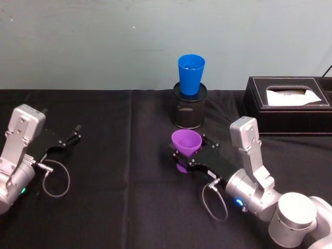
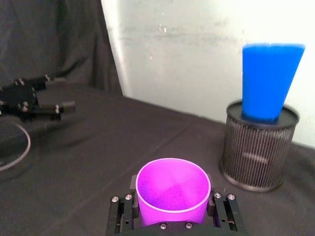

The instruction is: Pick up one cup with a gripper and tap it against the other cup.

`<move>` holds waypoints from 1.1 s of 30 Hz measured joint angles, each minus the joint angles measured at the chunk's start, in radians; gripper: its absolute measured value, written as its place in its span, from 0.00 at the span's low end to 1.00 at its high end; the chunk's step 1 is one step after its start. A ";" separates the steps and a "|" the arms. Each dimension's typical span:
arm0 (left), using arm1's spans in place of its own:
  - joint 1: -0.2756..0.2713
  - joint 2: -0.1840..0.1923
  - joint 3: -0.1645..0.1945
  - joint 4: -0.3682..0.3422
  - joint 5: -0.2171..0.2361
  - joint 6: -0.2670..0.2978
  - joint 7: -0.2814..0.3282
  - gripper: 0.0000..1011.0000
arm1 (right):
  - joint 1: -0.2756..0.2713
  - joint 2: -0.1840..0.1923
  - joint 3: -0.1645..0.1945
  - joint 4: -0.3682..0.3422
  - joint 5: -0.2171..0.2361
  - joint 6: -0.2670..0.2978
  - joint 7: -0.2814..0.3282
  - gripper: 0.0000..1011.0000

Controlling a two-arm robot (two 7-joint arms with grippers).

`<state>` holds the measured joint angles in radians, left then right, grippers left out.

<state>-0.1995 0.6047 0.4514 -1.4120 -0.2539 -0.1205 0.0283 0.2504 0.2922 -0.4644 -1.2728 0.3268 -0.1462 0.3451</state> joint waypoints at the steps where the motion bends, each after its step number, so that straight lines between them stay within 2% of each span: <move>1: 0.000 0.000 0.000 0.000 0.000 0.000 0.000 0.99 | -0.002 0.002 0.003 -0.011 -0.002 0.002 0.000 0.73; 3: 0.000 0.000 0.000 0.000 0.000 0.000 0.000 0.99 | -0.008 0.008 0.011 -0.039 -0.005 0.010 -0.002 0.73; 5: 0.000 0.000 0.000 0.000 0.000 0.000 0.000 0.99 | -0.019 0.020 0.032 -0.100 -0.005 0.039 -0.010 0.73; 6: 0.000 0.000 0.000 0.000 0.000 0.000 0.000 0.99 | -0.019 0.020 0.032 -0.100 -0.005 0.039 -0.010 0.73; 9: 0.000 0.000 0.000 0.000 0.000 0.000 0.000 0.99 | -0.035 0.033 0.065 -0.183 0.007 0.080 -0.019 0.73; 10: 0.000 0.000 0.000 0.000 0.000 0.000 0.000 0.99 | -0.035 0.033 0.065 -0.183 0.007 0.080 -0.019 0.73; 13: 0.000 0.000 0.000 0.000 0.000 0.000 0.000 0.99 | -0.051 0.039 0.093 -0.243 0.023 0.114 -0.022 0.72; 33: 0.000 0.000 0.000 0.000 0.000 0.000 0.000 0.99 | -0.047 0.038 0.085 -0.229 0.021 0.106 -0.024 0.73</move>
<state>-0.1995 0.6047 0.4513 -1.4120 -0.2539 -0.1206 0.0283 0.2030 0.3304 -0.3792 -1.5020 0.3480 -0.0399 0.3212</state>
